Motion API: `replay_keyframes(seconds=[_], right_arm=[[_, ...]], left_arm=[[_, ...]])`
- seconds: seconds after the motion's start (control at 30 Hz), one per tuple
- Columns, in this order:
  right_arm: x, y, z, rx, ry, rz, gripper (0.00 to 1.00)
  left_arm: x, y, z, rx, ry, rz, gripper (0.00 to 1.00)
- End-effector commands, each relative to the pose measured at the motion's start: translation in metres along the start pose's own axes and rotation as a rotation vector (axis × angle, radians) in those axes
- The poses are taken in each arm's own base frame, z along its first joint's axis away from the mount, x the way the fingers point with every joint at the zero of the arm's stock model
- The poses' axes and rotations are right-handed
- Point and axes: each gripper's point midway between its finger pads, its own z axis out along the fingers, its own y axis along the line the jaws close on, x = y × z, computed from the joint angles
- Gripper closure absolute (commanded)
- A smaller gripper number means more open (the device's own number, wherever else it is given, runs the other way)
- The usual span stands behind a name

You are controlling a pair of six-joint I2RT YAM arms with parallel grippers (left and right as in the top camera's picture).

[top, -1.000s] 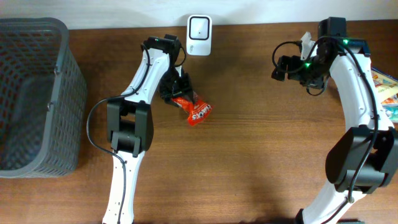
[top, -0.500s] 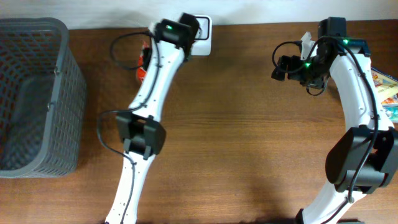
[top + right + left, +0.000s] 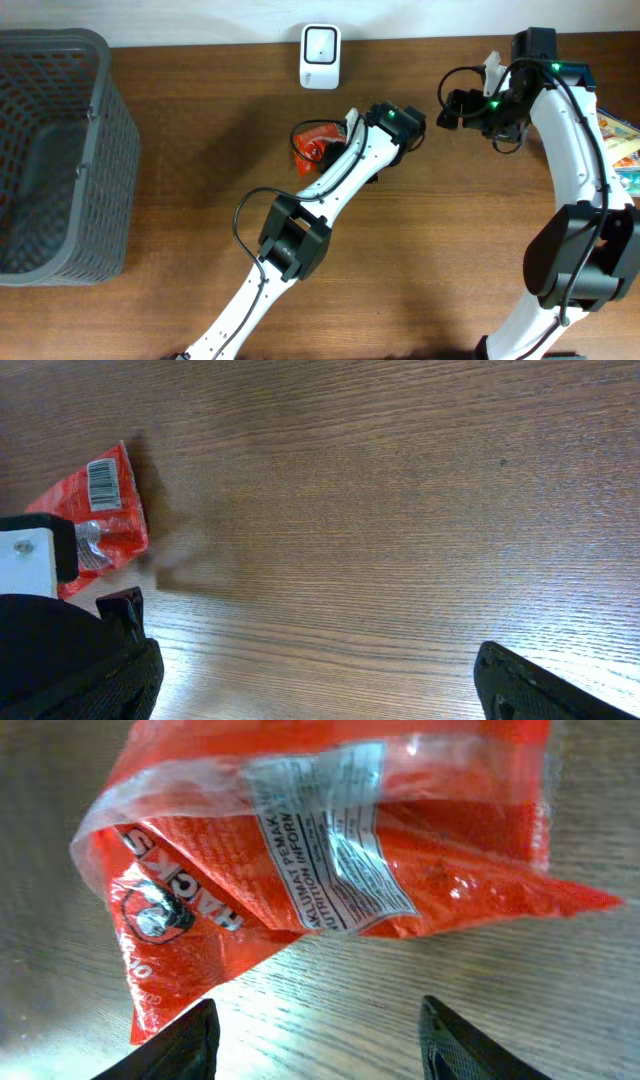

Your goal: Scan the item barcode

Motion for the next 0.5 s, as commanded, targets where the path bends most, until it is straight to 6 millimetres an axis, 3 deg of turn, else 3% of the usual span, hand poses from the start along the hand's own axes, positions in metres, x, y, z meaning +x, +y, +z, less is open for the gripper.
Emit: replay_keyframes(seconds=[0.0,0.03,0.07,0.1,0.17,0.23,0.27,0.37,0.4,0.47], right_arm=[[0.001,-0.003,0.001,0.009,0.004,0.013,0.02],[0.001,-0.003,0.001,0.009,0.004,0.013,0.02],[0.001,-0.003,0.001,0.009,0.004,0.013,0.02],[0.001,-0.003,0.001,0.009,0.004,0.013,0.02],[0.001,-0.003,0.001,0.009,0.004,0.013,0.01],[0.001,-0.003,0.001,0.009,0.004,0.013,0.02],[0.001,-0.003,0.001,0.009,0.004,0.013,0.02],[0.001,-0.003,0.001,0.009,0.004,0.013,0.02],[0.001,-0.003,0.001,0.009,0.004,0.013,0.01],[0.001,-0.003,0.001,0.009,0.004,0.013,0.01]], left_arm=[[-0.02,0.017,-0.024,0.126,0.005,-0.021,0.41],[-0.041,0.053,-0.04,0.193,-0.002,-0.121,0.74],[-0.052,0.074,-0.043,0.204,-0.008,-0.169,0.92],[-0.06,0.091,-0.04,0.206,-0.009,-0.211,0.99],[-0.074,0.107,-0.026,0.268,0.026,-0.289,1.0],[-0.069,0.078,-0.003,0.403,0.147,-0.301,1.0],[-0.054,0.054,0.008,0.44,0.222,-0.258,1.0],[-0.034,0.021,0.016,0.452,0.25,-0.096,1.0],[-0.03,0.017,0.02,0.425,0.246,-0.068,1.0],[-0.022,0.032,0.038,0.255,0.227,-0.023,1.0]])
